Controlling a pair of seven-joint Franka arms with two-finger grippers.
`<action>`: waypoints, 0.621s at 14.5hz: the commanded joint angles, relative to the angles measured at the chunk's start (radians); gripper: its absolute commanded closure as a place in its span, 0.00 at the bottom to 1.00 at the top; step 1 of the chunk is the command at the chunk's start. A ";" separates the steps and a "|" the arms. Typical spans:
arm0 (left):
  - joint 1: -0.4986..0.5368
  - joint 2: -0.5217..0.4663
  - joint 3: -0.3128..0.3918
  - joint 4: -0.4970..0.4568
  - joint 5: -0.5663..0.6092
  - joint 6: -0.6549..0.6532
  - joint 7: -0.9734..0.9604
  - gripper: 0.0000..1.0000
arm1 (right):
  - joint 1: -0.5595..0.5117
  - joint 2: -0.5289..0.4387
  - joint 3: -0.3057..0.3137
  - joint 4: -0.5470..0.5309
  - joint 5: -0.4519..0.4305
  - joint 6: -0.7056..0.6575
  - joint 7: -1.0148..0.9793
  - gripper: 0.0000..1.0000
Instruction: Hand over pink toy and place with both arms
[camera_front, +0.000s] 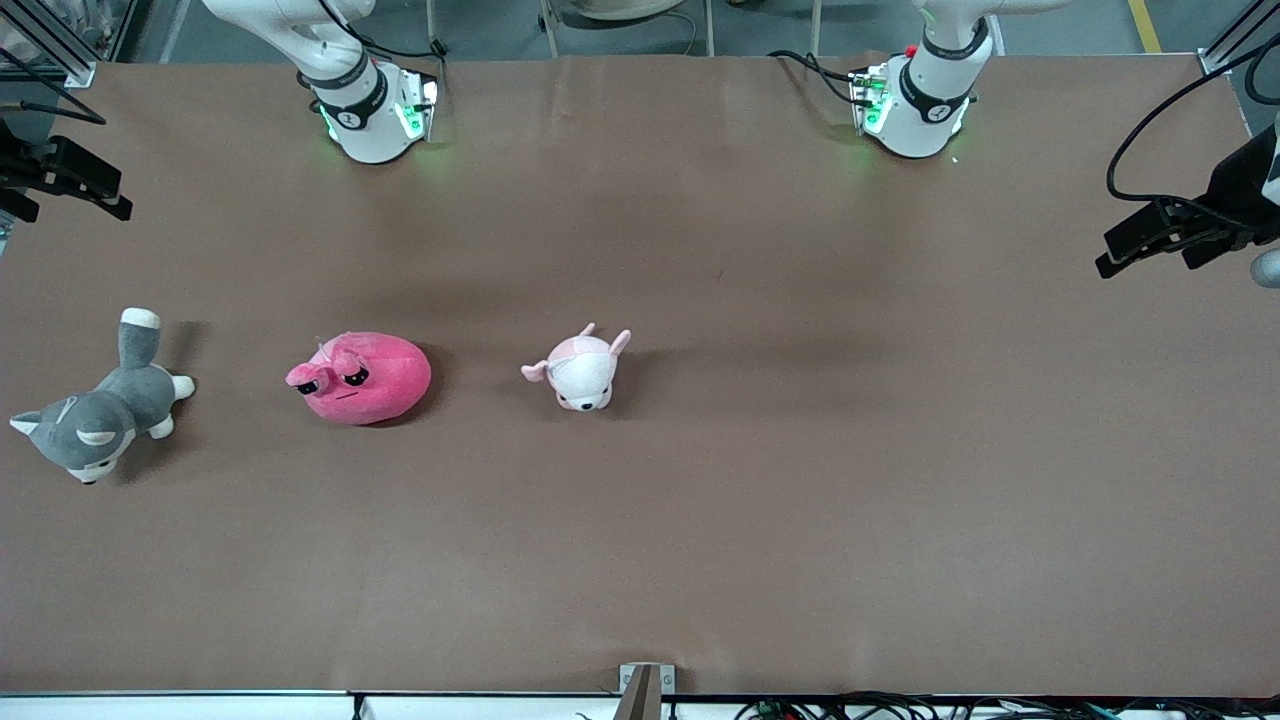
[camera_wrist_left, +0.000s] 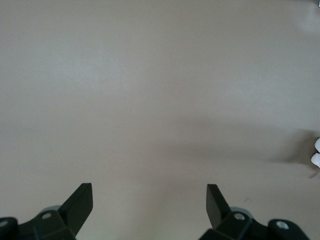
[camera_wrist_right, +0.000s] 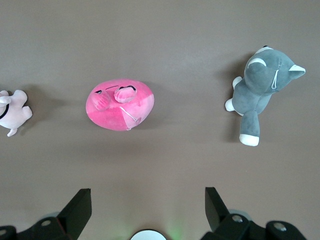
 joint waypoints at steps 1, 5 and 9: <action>-0.060 -0.002 0.061 0.018 0.006 -0.020 0.014 0.00 | -0.012 -0.028 0.011 -0.031 -0.006 0.007 -0.013 0.00; -0.044 0.000 0.052 0.019 0.007 -0.020 0.014 0.00 | -0.008 -0.030 0.014 -0.031 -0.003 0.010 -0.012 0.00; 0.015 0.003 0.009 0.032 0.007 -0.020 0.017 0.00 | -0.012 -0.030 0.009 -0.028 0.034 0.018 -0.013 0.00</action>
